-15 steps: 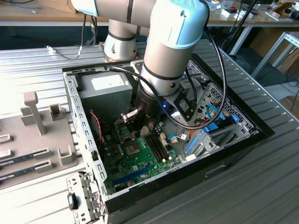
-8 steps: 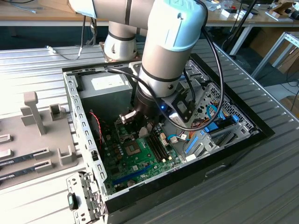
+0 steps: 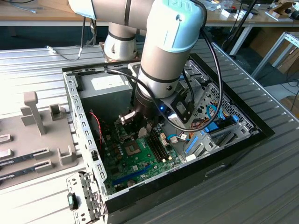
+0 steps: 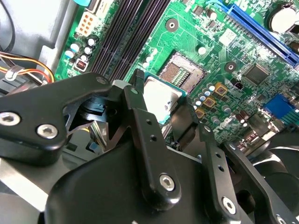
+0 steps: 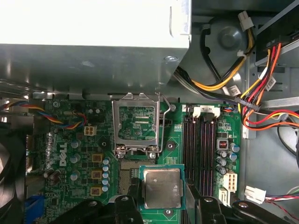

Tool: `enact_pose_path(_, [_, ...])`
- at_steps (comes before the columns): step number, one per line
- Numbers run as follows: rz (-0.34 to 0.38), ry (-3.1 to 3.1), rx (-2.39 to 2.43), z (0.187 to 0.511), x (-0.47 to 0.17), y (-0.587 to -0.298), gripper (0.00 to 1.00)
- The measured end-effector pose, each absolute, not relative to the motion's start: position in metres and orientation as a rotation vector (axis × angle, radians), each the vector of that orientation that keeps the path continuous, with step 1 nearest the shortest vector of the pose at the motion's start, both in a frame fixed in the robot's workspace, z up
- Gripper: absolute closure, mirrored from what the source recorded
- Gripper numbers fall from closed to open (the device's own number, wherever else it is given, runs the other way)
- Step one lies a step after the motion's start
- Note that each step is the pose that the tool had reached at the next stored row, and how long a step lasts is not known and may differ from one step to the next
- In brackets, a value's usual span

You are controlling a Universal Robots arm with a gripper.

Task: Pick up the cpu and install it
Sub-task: 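Place the cpu into insertion slot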

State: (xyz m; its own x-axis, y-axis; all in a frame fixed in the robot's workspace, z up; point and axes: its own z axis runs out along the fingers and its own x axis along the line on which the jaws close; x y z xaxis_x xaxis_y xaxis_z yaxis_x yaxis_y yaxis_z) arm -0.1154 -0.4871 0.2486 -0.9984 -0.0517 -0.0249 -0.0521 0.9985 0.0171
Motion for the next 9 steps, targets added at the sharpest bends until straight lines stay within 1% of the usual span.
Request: enact_pose_path(9, [0.028,3.116,-0.081,0.2464,-0.1161,-0.4871,0.53])
